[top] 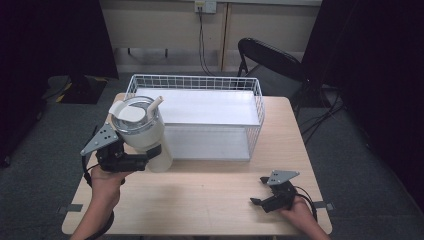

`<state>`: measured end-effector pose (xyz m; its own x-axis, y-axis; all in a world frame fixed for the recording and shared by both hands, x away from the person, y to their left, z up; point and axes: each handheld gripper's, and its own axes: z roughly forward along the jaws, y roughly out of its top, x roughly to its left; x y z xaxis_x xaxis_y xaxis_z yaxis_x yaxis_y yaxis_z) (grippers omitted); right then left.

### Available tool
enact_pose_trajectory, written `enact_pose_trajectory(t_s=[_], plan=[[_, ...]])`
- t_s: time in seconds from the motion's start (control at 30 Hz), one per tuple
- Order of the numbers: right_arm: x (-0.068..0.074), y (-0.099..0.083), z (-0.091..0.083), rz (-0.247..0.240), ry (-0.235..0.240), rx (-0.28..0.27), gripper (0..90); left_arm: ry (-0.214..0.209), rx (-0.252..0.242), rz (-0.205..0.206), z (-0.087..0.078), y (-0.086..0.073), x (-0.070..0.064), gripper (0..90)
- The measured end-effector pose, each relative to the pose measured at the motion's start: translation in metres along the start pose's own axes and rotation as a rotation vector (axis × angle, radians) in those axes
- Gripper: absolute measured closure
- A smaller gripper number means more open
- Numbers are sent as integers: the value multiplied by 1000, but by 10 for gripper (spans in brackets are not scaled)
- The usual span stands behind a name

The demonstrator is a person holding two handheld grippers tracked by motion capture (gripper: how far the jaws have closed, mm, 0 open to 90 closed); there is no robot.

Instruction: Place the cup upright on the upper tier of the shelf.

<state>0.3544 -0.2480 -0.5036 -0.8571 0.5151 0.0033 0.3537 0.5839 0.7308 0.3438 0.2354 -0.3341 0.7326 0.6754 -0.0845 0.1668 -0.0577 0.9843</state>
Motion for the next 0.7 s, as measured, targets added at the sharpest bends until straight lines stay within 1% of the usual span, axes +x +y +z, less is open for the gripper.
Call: enact_pose_trajectory(t_s=[0.1,0.17,0.23,0.33,0.43,0.7], plan=[[0,0,0,1,0,0,122,-3,3,-5,0,5,0,104],[0,0,0,0,0,0,122,-14,7,-21,1,8,1,104],[0,0,0,0,0,0,122,-4,19,-20,2,12,1,104],[0,0,0,0,0,0,122,-19,27,-30,4,19,1,104],[0,0,0,0,0,0,122,-19,34,-20,4,23,1,104],[0,0,0,0,0,0,122,-18,42,-32,6,35,3,105]])
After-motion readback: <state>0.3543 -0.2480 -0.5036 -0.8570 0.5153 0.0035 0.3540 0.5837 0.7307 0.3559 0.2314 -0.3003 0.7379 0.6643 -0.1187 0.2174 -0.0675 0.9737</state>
